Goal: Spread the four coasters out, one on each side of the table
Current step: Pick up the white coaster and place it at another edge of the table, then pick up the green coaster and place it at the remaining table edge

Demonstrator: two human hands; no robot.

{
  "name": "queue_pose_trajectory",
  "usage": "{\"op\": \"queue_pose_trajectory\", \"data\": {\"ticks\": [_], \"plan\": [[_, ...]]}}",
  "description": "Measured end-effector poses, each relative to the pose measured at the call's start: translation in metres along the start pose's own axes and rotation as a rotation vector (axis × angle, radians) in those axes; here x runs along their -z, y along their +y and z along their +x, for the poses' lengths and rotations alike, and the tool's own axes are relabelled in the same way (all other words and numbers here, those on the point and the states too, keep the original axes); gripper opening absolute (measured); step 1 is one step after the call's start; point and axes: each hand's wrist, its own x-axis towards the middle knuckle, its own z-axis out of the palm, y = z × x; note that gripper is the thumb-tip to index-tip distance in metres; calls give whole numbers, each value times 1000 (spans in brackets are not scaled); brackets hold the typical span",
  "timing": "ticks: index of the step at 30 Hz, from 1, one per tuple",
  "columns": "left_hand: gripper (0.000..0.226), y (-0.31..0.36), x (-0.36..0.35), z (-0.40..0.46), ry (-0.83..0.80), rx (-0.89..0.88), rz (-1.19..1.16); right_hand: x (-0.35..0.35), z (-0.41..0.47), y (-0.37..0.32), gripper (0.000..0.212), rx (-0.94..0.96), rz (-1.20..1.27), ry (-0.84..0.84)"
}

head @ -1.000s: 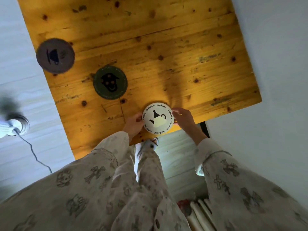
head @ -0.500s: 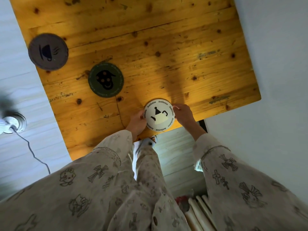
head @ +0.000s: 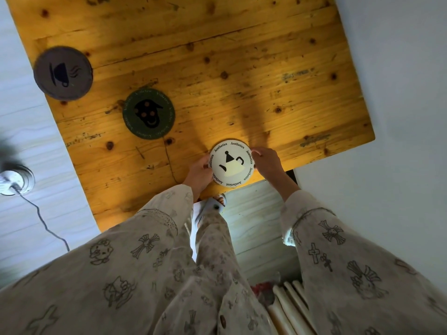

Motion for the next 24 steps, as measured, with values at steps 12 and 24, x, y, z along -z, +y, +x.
{"op": "queue_pose_trajectory", "data": {"ticks": [12,24], "plan": [[41,6,20,-7,-41,-13,128,-3,-3,1,36,20,-75,8],[53,50,163,23,329,-116,334,-55,9,-103,35,107,1,-68]]}}
